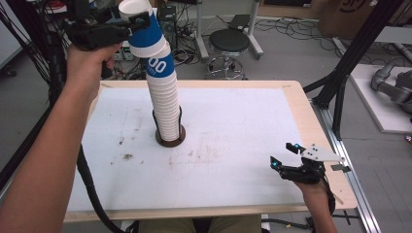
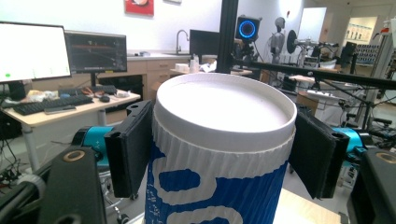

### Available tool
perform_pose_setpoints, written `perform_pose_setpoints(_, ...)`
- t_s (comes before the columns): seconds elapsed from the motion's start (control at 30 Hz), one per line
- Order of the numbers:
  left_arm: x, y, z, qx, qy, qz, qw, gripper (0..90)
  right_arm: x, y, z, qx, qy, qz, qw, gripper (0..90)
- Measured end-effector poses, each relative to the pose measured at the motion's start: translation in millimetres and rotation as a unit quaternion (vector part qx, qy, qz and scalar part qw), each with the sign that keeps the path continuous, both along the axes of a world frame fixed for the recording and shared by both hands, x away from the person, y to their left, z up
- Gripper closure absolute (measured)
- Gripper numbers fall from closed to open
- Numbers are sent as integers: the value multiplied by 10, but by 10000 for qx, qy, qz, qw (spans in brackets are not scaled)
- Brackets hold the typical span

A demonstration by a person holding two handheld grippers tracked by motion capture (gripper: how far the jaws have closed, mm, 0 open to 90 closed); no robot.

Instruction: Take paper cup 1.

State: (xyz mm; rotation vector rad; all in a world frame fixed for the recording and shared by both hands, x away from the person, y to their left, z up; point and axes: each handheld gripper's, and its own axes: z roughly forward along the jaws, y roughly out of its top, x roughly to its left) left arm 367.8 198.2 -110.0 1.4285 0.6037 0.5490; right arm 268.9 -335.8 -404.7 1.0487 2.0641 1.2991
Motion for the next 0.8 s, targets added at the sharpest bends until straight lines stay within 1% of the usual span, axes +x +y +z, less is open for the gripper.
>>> perform_pose_setpoints(0.03, 0, 0, 0, 0, 0, 0, 10000, 288, 1, 0, 1, -2, -7, 0, 10000, 196)
perform_pose_setpoints(0.1, -53, 53, 23, 6, -61, 30, 10000, 288, 0, 2, 2, 2, -3, 0, 10000, 196)
perform_pose_setpoints(0.13, -105, 108, 37, 12, -104, 61, 9999, 288, 1, 5, 0, -5, -5, 7, 10000, 196)
perform_pose_setpoints(0.2, -154, 167, 36, 37, -127, 95, 9999, 288, 0, 13, -2, -12, 2, 13, 10000, 196)
perform_pose_setpoints(0.37, -262, 323, -55, 111, -102, 161, 9998, 288, 0, 18, 0, -19, -7, 21, 10000, 196)
perform_pose_setpoints(0.47, -320, 411, -164, 84, -52, 152, 9998, 289, -1, 26, -2, -21, 5, 24, 10000, 196)
perform_pose_setpoints(0.57, -378, 463, -311, 46, 0, 66, 10000, 289, -1, 42, -4, -30, 12, 58, 10000, 196)
perform_pose_setpoints(0.67, -434, 482, -486, 97, 43, -26, 9999, 288, 4, 59, -11, -35, 16, 82, 10000, 196)
perform_pose_setpoints(0.7, -434, 482, -486, 97, 43, -26, 9999, 288, 6, 63, -12, -39, 16, 89, 10000, 196)
perform_pose_setpoints(0.73, -471, 484, -614, 94, 80, -89, 9999, 288, 6, 68, -13, -44, 23, 102, 9999, 196)
perform_pose_setpoints(0.8, -500, 483, -743, 85, 103, -184, 9997, 288, 6, 74, -11, -45, 21, 112, 9999, 196)
